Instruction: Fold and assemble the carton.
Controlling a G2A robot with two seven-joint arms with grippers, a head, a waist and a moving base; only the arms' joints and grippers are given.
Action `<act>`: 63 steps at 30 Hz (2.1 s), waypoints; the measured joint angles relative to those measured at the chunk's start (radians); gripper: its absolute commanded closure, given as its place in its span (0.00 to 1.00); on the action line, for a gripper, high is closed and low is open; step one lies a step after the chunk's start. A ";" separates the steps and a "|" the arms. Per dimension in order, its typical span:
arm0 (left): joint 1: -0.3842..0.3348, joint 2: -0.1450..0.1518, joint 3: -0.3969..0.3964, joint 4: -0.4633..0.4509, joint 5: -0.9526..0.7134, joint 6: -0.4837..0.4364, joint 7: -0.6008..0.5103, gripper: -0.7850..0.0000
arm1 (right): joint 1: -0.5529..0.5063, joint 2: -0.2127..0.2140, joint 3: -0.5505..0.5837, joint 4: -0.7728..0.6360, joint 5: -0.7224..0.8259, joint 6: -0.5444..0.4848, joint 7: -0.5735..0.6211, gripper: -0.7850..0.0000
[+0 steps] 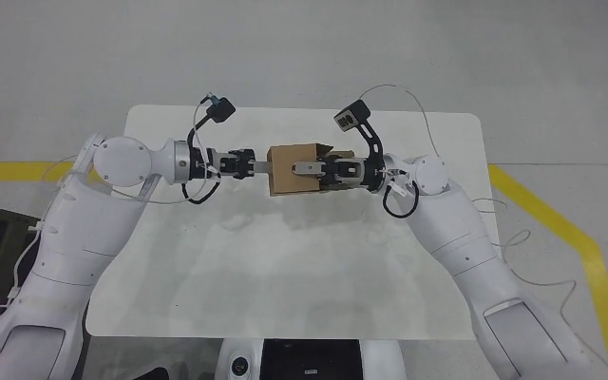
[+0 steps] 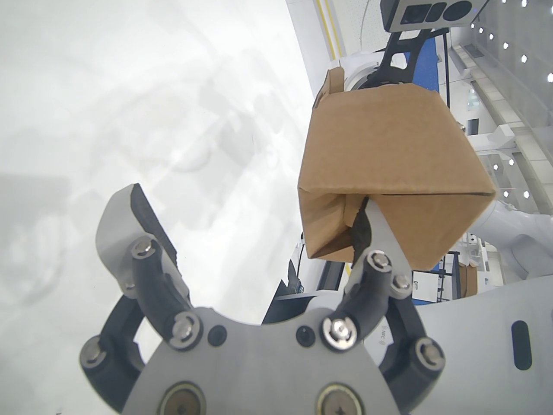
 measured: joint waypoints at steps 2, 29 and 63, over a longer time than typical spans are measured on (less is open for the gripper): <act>0.001 0.000 0.000 -0.001 -0.002 -0.003 -0.001 0.00 | 0.001 -0.001 -0.001 0.002 0.001 0.000 0.000 1.00; 0.012 -0.005 -0.011 0.044 -0.139 -0.056 -0.039 0.00 | -0.011 -0.004 0.020 -0.003 0.066 0.015 0.015 1.00; -0.011 -0.020 0.018 0.044 -0.133 -0.041 -0.016 0.00 | -0.015 -0.011 0.027 -0.005 0.052 0.022 0.022 1.00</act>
